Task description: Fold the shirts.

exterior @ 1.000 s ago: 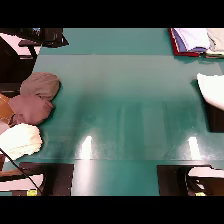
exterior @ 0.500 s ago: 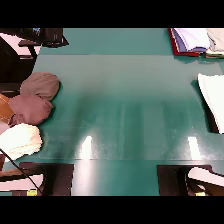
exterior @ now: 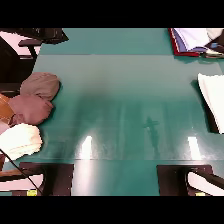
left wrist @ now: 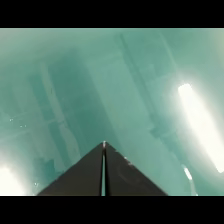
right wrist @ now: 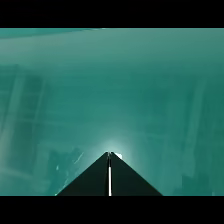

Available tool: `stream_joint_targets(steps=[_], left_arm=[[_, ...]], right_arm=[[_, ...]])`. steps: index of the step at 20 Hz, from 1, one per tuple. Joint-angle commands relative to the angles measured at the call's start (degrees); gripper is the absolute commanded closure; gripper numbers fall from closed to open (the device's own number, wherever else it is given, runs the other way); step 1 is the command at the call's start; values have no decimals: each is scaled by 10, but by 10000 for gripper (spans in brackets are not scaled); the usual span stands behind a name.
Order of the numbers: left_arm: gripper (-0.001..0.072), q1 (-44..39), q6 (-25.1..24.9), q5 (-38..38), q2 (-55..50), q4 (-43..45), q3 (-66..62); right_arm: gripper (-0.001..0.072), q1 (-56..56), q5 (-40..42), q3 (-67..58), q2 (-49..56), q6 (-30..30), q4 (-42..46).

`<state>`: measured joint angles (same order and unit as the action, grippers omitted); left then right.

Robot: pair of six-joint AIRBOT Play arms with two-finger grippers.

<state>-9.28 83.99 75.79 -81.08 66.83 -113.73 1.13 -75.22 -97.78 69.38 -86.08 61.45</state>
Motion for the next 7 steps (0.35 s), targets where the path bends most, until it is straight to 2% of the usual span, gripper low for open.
stream_joint_targets(steps=[1,7], left_arm=[[682,0,0,-4,0,0,0],[682,0,0,-4,0,0,0]], right_arm=[[696,63,13,0,-3,13,1],[696,64,-3,0,-3,13,0]])
